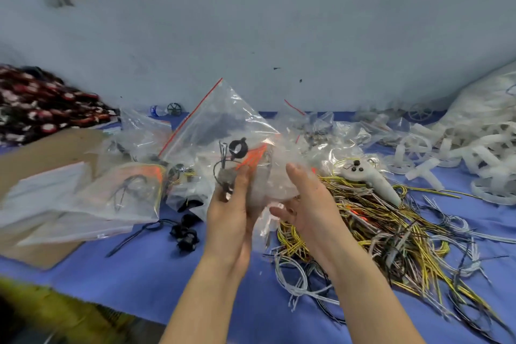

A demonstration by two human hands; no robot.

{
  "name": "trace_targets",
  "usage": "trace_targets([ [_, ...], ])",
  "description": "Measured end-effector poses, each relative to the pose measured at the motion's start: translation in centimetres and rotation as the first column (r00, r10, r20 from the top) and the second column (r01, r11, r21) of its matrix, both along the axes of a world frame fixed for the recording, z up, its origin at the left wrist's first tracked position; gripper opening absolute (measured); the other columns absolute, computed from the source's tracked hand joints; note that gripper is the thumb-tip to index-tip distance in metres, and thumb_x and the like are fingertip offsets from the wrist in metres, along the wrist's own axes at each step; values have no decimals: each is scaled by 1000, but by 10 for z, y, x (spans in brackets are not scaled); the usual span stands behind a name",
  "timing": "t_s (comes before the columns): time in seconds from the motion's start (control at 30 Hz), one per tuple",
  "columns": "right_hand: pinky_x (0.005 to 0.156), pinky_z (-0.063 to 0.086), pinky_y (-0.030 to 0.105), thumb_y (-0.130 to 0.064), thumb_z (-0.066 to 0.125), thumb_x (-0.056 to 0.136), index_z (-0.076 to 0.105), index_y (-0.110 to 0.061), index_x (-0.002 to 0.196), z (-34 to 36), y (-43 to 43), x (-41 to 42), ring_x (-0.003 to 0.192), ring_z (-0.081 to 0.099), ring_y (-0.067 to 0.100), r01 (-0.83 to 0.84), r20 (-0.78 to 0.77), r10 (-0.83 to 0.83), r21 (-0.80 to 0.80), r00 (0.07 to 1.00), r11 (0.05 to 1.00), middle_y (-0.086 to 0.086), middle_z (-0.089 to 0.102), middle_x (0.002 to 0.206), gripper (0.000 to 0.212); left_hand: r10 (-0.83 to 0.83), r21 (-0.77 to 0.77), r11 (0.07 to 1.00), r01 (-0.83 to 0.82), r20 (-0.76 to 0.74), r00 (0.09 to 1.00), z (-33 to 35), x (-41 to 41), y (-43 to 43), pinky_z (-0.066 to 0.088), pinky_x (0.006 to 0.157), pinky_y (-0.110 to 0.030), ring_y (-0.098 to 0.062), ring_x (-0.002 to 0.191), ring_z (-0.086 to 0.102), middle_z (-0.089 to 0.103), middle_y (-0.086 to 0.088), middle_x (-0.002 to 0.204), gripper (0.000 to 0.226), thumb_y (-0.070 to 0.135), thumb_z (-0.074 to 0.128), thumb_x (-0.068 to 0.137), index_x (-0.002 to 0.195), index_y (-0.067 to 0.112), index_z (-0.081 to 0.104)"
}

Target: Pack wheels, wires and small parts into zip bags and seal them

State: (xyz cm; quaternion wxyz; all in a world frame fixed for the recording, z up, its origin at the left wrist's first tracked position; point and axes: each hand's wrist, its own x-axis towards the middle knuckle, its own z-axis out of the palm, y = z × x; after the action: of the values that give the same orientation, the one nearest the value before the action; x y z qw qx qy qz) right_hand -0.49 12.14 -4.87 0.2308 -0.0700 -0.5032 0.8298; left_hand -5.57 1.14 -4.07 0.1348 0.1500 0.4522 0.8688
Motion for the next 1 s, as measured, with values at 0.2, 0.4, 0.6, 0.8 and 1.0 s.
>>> trace_targets([
  [0.2, 66, 58, 27, -39, 70, 90, 32, -38, 147, -7, -9, -22, 93, 74, 20, -9, 39, 8, 25, 999, 1000, -2, 62, 126, 69, 299, -6, 953, -304, 186, 936, 37, -86, -66, 55, 54, -19, -14, 66, 69, 74, -8, 98, 38, 40, 63, 94, 118, 11, 69],
  [0.4, 61, 56, 25, -27, 67, 92, 52, -29, 132, -10, -12, -22, 90, 75, 23, -8, 65, 11, -52, 998, 999, 0, 71, 115, 43, 452, -121, 892, -436, 291, 843, 55, -155, -109, 60, 59, -26, -16, 74, 66, 69, -7, 100, 45, 58, 60, 89, 103, 16, 64],
  [0.6, 65, 56, 26, -29, 66, 91, 60, -35, 121, -11, -4, -9, 90, 75, 21, 7, 70, -9, 24, 998, 1000, -5, 74, 107, 31, 391, -216, 919, -330, 373, 842, 37, -188, -119, 60, 69, -33, -29, 120, 57, 54, -11, 137, 38, 14, 49, 102, 140, 11, 49],
  [0.8, 66, 56, 26, -27, 60, 96, 64, -32, 117, -7, 9, 4, 89, 74, 22, 6, 63, -8, 41, 998, 999, -5, 75, 100, 22, 443, -689, 701, -185, 217, 870, 39, -183, -119, 45, 31, -18, -13, 48, 66, 71, -15, 67, 23, 6, 37, 103, 103, -3, 58],
  [1.0, 67, 56, 26, -23, 57, 99, 72, -28, 111, 4, 5, 21, 85, 72, 21, -110, 59, 103, 134, 993, 985, 4, 75, 104, 20, 236, -822, 544, -170, -44, 971, 37, -130, -81, 47, 40, -20, -15, 49, 61, 66, -5, 66, 29, 27, 41, 100, 81, 10, 55],
])
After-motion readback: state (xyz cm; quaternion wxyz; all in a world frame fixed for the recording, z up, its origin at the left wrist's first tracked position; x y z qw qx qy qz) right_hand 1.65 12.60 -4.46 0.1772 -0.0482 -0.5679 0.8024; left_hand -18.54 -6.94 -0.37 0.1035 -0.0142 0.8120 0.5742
